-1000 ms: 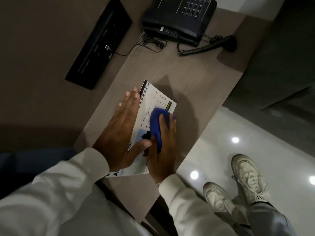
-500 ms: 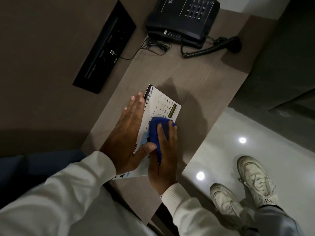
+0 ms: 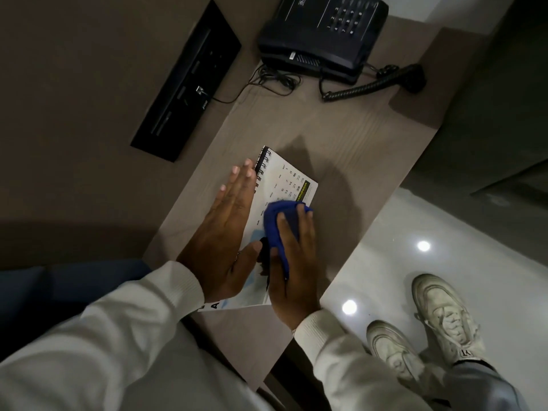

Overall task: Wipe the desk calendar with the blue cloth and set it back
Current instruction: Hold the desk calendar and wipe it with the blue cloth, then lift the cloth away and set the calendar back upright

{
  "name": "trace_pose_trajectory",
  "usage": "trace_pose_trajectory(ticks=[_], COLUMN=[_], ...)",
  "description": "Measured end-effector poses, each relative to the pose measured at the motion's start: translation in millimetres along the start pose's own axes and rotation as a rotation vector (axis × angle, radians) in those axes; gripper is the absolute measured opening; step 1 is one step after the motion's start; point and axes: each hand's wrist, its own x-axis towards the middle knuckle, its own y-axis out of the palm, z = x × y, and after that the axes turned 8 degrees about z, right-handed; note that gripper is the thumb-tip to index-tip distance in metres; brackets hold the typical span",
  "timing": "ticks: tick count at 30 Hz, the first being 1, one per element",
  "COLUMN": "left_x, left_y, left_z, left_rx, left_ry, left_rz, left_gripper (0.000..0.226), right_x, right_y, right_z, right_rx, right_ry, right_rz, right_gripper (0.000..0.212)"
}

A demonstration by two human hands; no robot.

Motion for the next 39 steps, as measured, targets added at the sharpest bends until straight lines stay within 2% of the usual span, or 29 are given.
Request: trace_pose_trajectory(ticks=[5, 10, 14, 19, 23, 25, 28, 31, 34, 37, 39], left_x=[1, 0, 0, 1, -2, -3, -4, -6, -7, -10, -18], left_y=[2, 2, 2, 1, 2, 2, 3, 2, 0, -7, -10], left_z=[4, 5, 3, 3, 5, 5, 7, 7, 4, -4, -12], left_rx=[-0.045, -0.01, -0.036, -0.13, 0.016, 0.053, 0.106, 0.179, 0.225, 0.143, 0.033], left_ry=[-0.005, -0.028, -0.024, -0.016, -0.008, 0.007, 0.015, -0.013, -0.05, -0.145, -0.205], left_rz=[0.004, 0.007, 0.006, 0.036, 0.014, -0.013, -0.023, -0.008, -0.01, -0.018, -0.129], left_gripper=[0.074, 0.073, 0.072, 0.072, 0.076, 0.078, 0.076, 0.077, 0.087, 0.095, 0.092], right_x=[41, 34, -2, 50, 58, 36, -5, -34, -34, 0, 38], right_y=[-4, -7, -2, -15, -26, -22, -18, -35, -73, -122, -151], right_z=[13, 11, 23, 34, 24, 27, 38, 50, 55, 53, 48], right_rx=[-0.003, 0.062, 0.079, -0.024, -0.032, -0.014, 0.098, 0.14, 0.037, -0.07, -0.219], right_ry=[-0.073, 0.169, 0.071, -0.034, 0.172, 0.244, 0.232, 0.25, 0.173, 0.17, 0.116], right_rz=[-0.065, -0.061, -0.035, -0.047, -0.04, -0.001, 0.079, 0.248, 0.42, 0.422, 0.413], right_gripper=[0.051, 0.06, 0.059, 0.052, 0.059, 0.059, 0.058, 0.055, 0.052, 0.05, 0.048])
